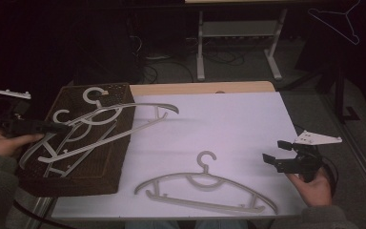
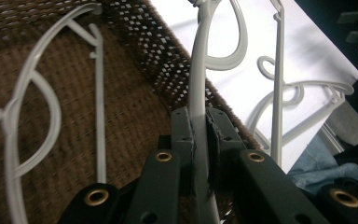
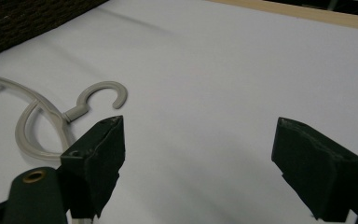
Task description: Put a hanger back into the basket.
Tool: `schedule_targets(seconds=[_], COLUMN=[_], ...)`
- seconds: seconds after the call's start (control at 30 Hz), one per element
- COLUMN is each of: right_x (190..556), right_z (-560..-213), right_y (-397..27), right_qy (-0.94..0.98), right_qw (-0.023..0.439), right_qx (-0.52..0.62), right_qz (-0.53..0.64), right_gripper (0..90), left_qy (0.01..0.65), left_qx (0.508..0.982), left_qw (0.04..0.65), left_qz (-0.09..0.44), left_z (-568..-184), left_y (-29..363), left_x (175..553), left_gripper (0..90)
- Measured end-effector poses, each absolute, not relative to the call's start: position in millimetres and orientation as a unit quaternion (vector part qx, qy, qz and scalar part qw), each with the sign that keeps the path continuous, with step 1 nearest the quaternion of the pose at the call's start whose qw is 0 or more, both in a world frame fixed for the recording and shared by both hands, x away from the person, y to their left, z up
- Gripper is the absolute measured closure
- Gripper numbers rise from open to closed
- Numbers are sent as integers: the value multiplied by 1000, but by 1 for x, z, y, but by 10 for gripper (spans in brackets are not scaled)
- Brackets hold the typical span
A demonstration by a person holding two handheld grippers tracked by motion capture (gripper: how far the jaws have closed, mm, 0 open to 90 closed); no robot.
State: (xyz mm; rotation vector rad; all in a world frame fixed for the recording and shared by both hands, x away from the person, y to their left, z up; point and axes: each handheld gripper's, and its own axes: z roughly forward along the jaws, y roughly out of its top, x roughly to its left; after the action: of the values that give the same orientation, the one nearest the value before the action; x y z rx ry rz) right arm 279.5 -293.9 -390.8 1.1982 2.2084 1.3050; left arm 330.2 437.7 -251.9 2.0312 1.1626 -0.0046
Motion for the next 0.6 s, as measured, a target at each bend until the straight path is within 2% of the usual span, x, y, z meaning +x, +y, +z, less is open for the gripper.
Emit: schedule_targets(seconds=[0.6], right_x=[279], right_z=[-392], right_y=[-292], right_qy=[773], right_qw=[155], right_qx=[418], right_qz=[451], right_gripper=[163], left_qy=[509], left_qx=[766], left_qw=[393], left_qz=[20], left_z=[-260], left_y=[483], left_x=[322], left_gripper=[824])
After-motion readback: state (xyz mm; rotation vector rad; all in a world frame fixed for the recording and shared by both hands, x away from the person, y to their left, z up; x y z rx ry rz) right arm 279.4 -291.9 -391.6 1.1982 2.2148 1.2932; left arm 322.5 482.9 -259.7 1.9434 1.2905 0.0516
